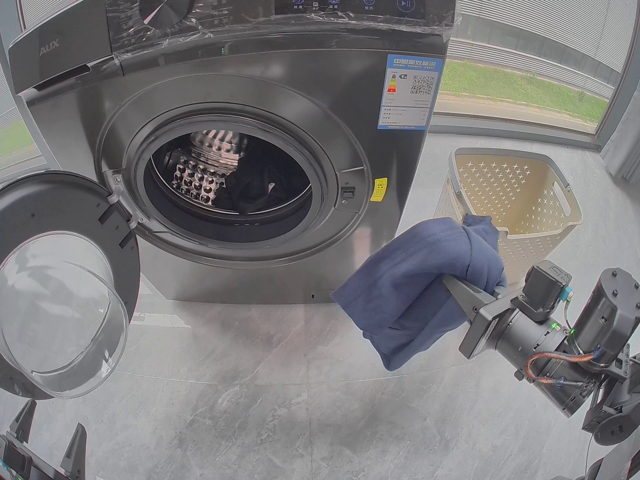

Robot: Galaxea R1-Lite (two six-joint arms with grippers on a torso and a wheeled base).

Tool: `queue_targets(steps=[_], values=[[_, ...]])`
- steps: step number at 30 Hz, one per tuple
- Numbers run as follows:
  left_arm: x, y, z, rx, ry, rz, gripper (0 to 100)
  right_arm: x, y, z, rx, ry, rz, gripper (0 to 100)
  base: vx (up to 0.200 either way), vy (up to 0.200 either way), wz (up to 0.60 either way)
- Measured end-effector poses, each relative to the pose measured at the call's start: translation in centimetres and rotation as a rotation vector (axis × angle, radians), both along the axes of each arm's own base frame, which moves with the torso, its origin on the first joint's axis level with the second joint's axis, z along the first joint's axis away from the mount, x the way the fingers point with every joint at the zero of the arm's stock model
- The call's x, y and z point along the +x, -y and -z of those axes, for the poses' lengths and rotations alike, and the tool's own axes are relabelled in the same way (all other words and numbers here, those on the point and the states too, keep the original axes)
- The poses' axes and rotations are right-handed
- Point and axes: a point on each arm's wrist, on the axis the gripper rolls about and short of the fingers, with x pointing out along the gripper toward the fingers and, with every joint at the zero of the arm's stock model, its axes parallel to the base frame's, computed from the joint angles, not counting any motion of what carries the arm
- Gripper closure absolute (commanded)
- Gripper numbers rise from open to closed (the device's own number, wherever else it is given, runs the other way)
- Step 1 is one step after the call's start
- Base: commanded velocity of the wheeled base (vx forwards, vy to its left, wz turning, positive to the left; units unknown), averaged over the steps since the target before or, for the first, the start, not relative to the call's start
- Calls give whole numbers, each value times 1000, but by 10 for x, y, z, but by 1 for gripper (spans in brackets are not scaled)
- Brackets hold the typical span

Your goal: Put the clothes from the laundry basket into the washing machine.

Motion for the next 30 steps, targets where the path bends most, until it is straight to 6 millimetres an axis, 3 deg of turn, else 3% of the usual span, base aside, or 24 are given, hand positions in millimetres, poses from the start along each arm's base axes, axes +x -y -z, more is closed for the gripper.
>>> queue_targets(steps=[4,13,30], values=[[0,0,0,0,0,-1,0,1,1,0,1,1,6,100,-200,0,0],[0,0,0,0,0,-1,0,1,1,0,0,0,7,100,0,0,0],[0,0,0,0,0,0,0,1,1,0,0,0,8,100,0,200,0]])
